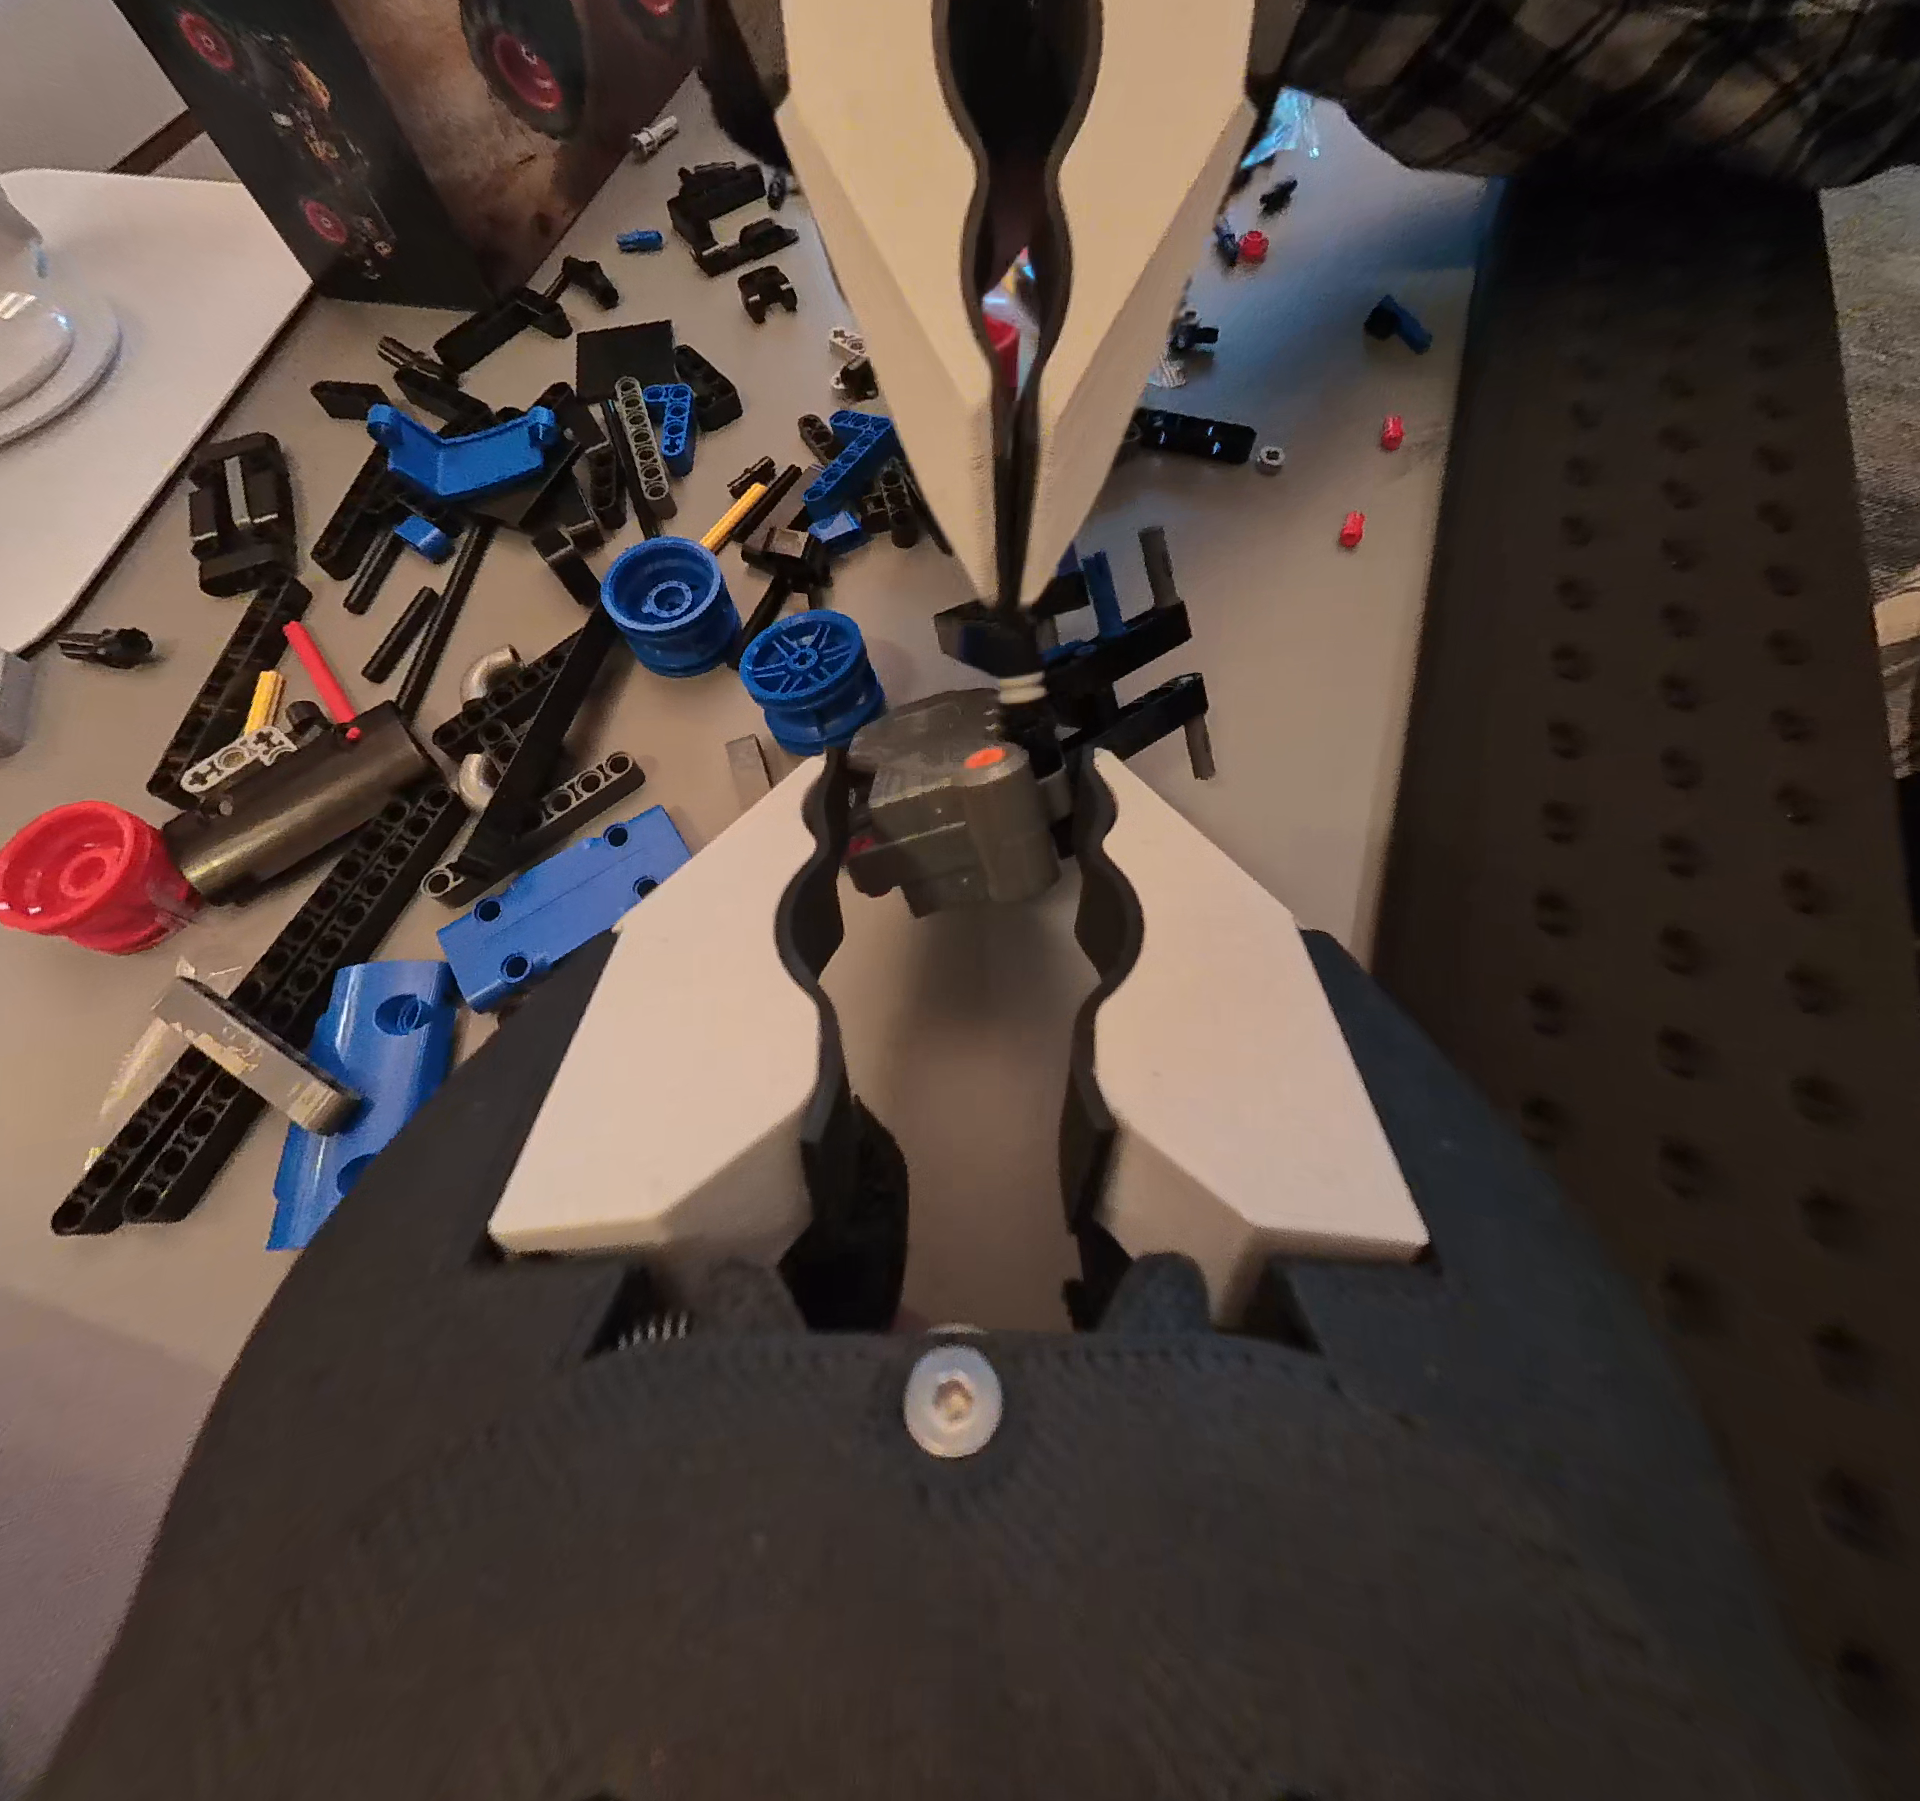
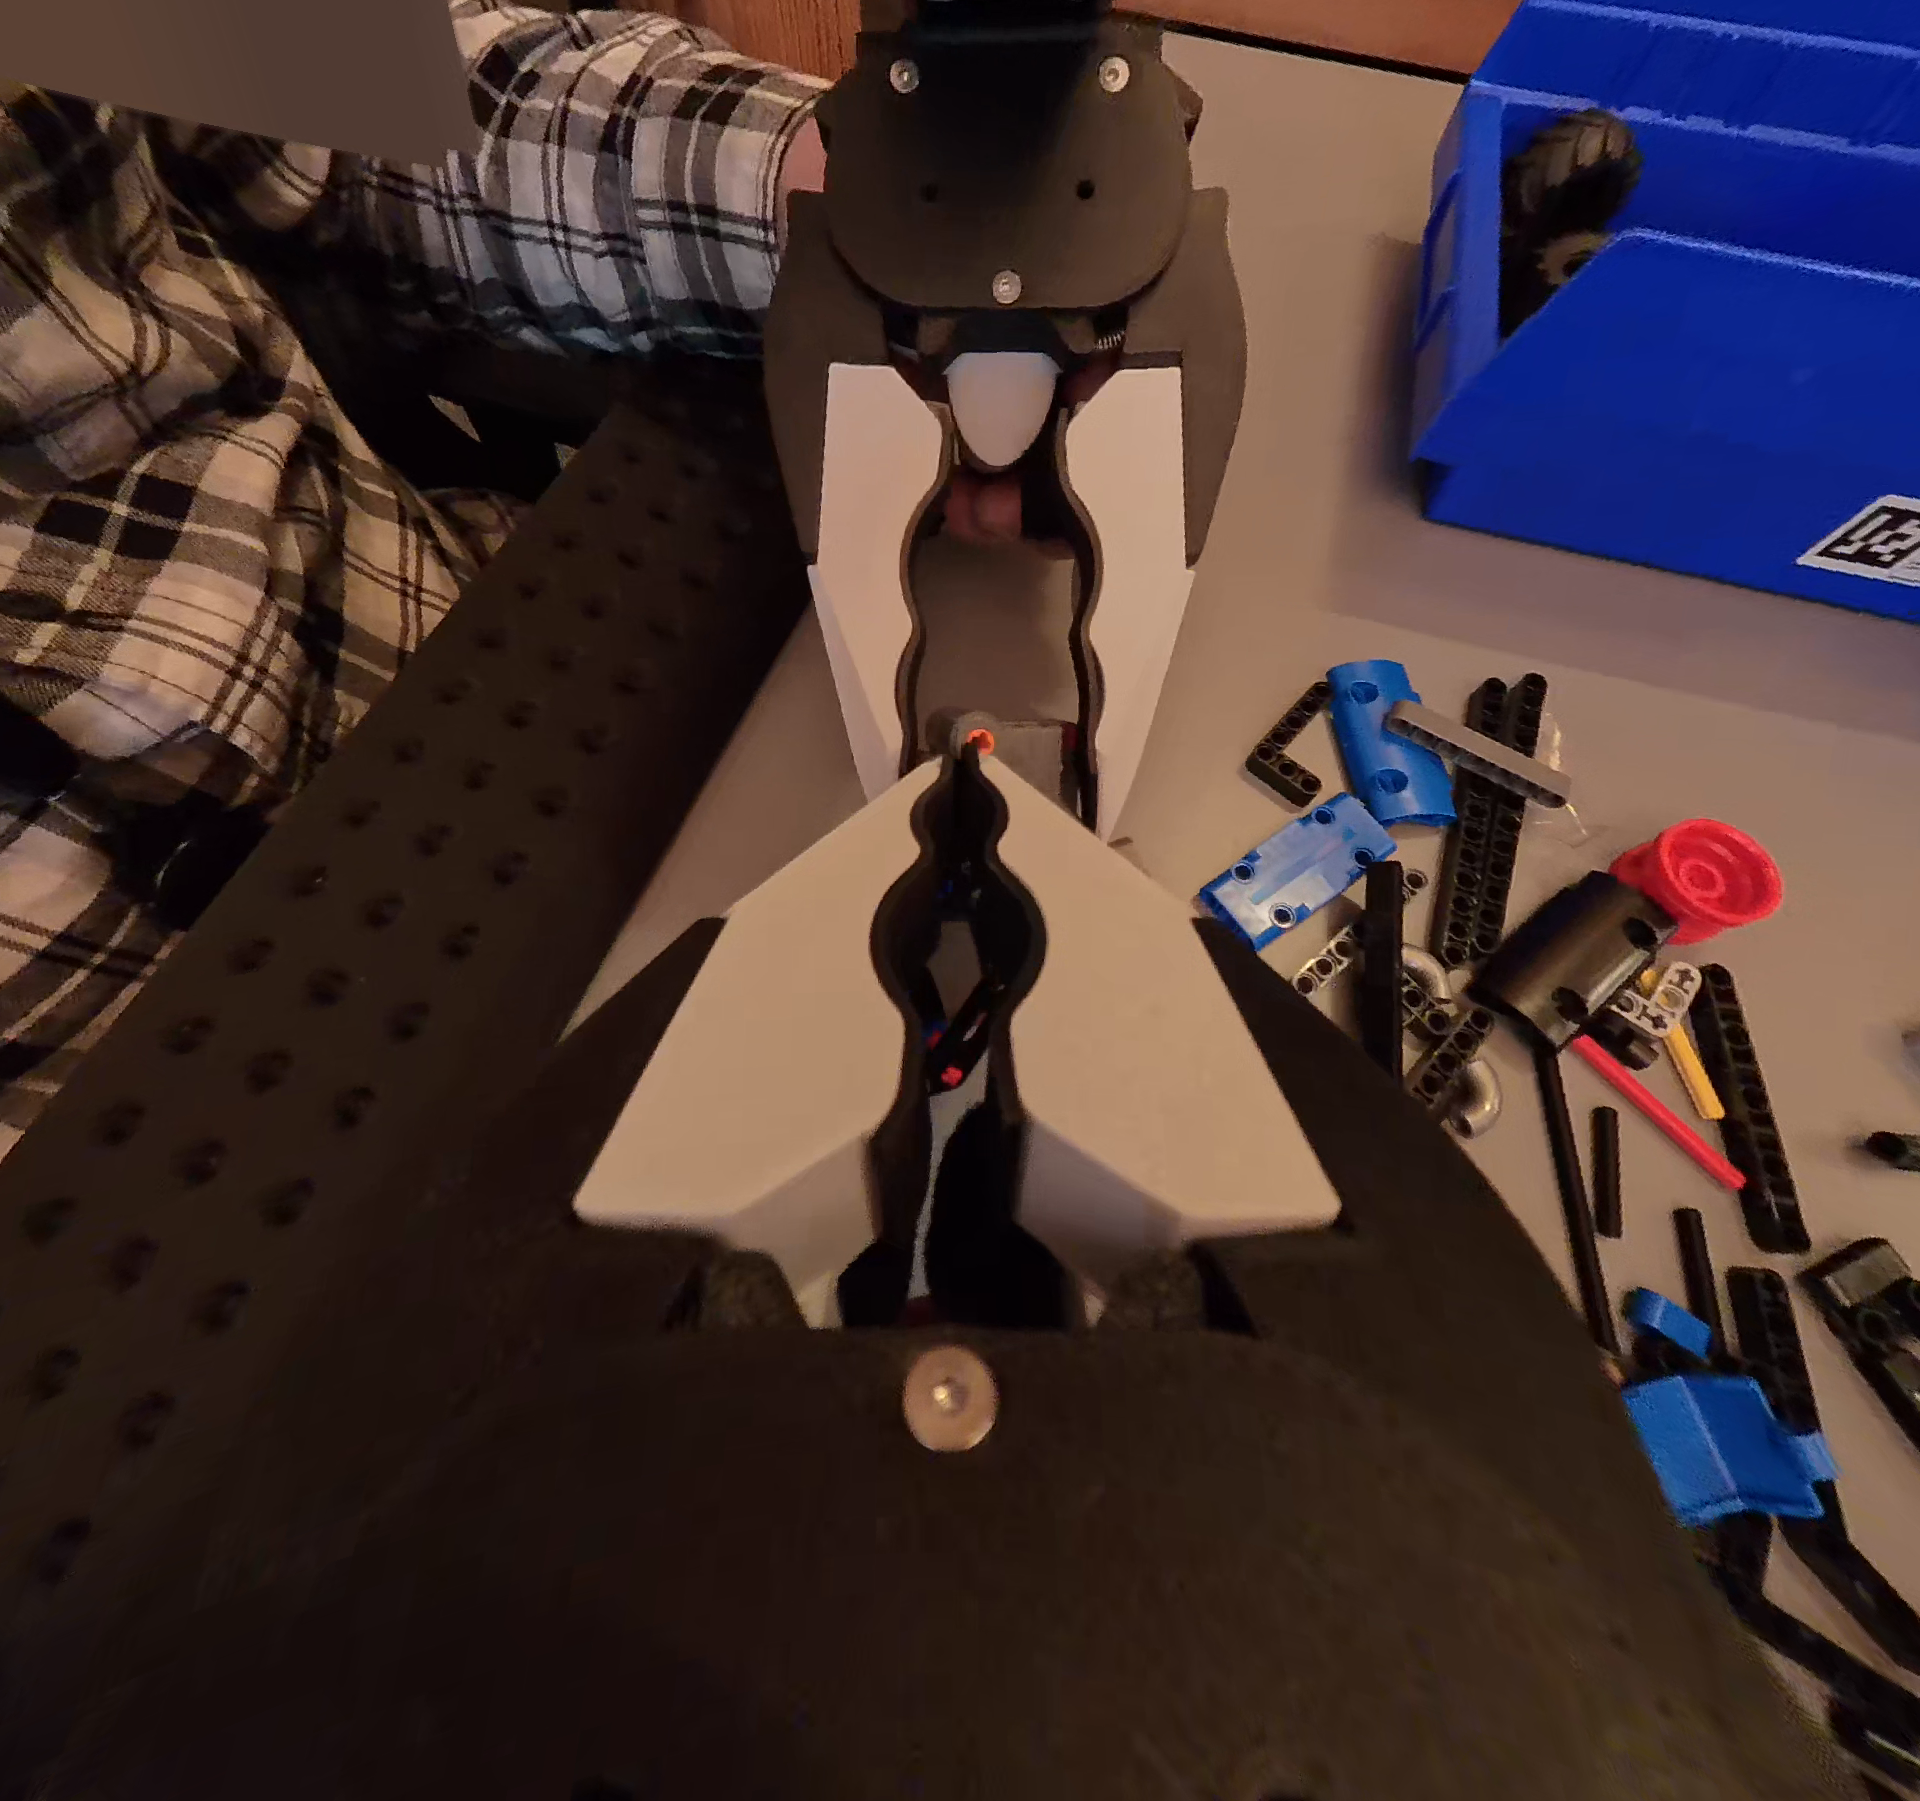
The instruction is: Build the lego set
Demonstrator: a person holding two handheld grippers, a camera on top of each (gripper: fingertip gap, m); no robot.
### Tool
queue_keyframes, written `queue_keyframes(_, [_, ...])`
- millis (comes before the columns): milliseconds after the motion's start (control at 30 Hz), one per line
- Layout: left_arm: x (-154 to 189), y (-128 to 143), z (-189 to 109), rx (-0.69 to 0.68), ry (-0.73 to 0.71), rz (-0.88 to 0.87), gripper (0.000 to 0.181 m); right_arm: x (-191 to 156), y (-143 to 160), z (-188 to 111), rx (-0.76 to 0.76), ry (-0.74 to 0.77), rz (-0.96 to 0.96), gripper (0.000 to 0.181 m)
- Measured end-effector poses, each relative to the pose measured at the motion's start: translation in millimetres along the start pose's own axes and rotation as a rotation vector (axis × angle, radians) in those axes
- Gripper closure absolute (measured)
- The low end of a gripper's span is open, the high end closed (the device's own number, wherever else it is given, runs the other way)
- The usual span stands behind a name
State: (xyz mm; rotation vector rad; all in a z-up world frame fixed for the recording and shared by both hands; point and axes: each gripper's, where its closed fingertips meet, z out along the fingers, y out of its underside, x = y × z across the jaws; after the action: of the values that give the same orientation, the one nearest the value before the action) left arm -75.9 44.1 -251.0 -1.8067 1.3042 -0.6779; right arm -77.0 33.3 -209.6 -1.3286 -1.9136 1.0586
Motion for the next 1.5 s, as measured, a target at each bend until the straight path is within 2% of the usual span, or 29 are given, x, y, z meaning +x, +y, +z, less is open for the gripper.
queue_keyframes(167, [0,-1,0,0.001,0.022,-0.008,0.141,4,3,0,-0.033,-0.005,-0.016,0.181])
queue_keyframes(233, [-7,-6,-4,0.02,-0.001,-0.015,0.142,-4,21,6,-0.128,-0.059,-0.019,0.181])
queue_keyframes(267, [-12,-4,-7,0.002,-0.023,-0.002,0.141,-5,24,9,-0.125,-0.067,-0.012,0.181])
queue_keyframes(400, [-4,0,-6,-0.101,0.031,0.069,0.141,-1,7,2,-0.072,-0.025,-0.04,0.181])
queue_keyframes(500, [-4,0,-7,-0.156,0.059,0.099,0.141,9,-1,-6,-0.091,0.044,-0.082,0.169])
queue_keyframes(633, [-5,-4,-10,-0.207,0.099,0.127,0.141,10,3,4,-0.143,0.056,-0.116,0.154])
queue_keyframes(667, [-5,-4,-10,-0.215,0.104,0.13,0.141,9,5,8,-0.144,0.045,-0.112,0.158])
queue_keyframes(700, [-3,-2,-9,-0.234,0.12,0.14,0.141,8,7,11,-0.141,0.032,-0.107,0.173])
queue_keyframes(733, [-4,1,-8,-0.255,0.117,0.154,0.141,8,9,13,-0.145,0.027,-0.109,0.175])
queue_keyframes(1033, [0,1,-7,-0.25,0.167,0.177,0.141,1,10,12,-0.151,0.026,-0.176,0.176])
queue_keyframes(1500, [-3,-1,-4,-0.244,0.23,0.194,0.142,2,15,9,-0.146,0.011,-0.149,0.176])
